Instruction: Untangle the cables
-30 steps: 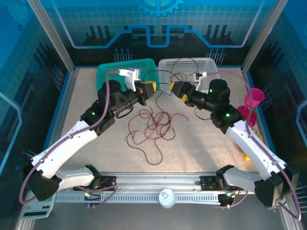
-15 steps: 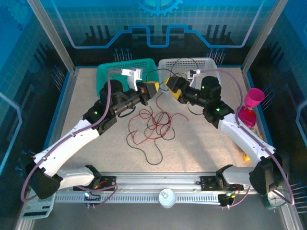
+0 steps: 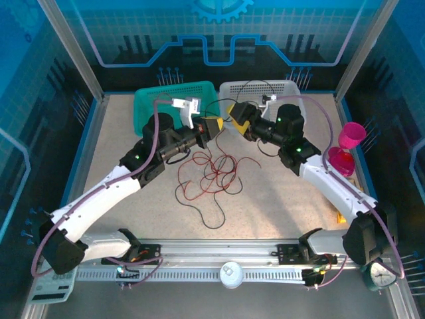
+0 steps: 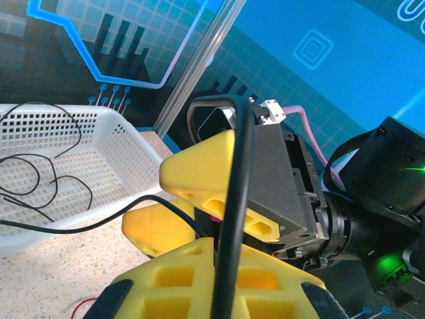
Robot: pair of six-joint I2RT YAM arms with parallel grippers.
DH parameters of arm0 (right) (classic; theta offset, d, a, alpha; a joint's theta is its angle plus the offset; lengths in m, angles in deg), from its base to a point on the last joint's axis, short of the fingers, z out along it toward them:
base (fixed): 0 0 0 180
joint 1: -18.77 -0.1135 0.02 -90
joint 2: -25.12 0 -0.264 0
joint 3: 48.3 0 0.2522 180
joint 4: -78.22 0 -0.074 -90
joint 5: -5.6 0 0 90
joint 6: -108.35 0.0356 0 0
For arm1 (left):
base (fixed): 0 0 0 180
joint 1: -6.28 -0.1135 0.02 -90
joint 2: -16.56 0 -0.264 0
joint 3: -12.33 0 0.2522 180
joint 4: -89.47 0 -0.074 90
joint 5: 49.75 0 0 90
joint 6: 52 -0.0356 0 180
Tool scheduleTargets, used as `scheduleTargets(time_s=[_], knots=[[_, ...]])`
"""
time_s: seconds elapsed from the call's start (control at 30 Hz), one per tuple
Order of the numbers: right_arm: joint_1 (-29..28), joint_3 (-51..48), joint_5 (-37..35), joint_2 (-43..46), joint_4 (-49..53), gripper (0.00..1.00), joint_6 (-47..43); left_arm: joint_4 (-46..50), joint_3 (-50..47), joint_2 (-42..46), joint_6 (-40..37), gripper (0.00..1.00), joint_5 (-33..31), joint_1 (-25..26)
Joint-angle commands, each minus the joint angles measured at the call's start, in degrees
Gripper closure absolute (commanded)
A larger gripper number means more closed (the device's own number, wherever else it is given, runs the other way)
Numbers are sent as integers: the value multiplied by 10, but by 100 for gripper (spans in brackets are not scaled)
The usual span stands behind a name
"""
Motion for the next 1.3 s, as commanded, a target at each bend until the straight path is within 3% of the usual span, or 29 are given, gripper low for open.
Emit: scheduleTargets(time_s=[0.0,0.17,0.27,0.53,0.6,0.63,0.67,0.73,0.8,0.83,1.07,1.27], knots=[[9,5,5,15,-18,23,0,-21,-9,-5,8,100,18,4],[10,9,20,-3,-59,34,23,-25,-12,-16,13,100,28,4],[11,7,21,-8,-72,47,30,-27,-15,-19,15,100,32,5],[23,24,22,-9,-52,97,11,-25,-18,-23,15,100,35,7],[29,33,21,-12,-42,100,4,-23,-18,-24,14,100,34,7],[33,39,18,-15,-36,100,-1,-20,-18,-24,13,97,32,7],[37,45,13,-18,-33,100,-5,-17,-18,-24,12,86,29,7],[50,68,-2,-30,4,100,-26,-9,-20,-21,8,42,18,7],[65,95,-29,-45,43,100,-51,-3,-27,-13,8,12,3,7],[73,112,-47,-56,58,100,-67,-1,-31,-8,6,2,-6,7],[110,235,-215,-158,145,100,-165,37,-53,29,-2,1,-59,6],[145,347,-260,-284,175,100,-190,55,-82,69,2,1,-98,6]])
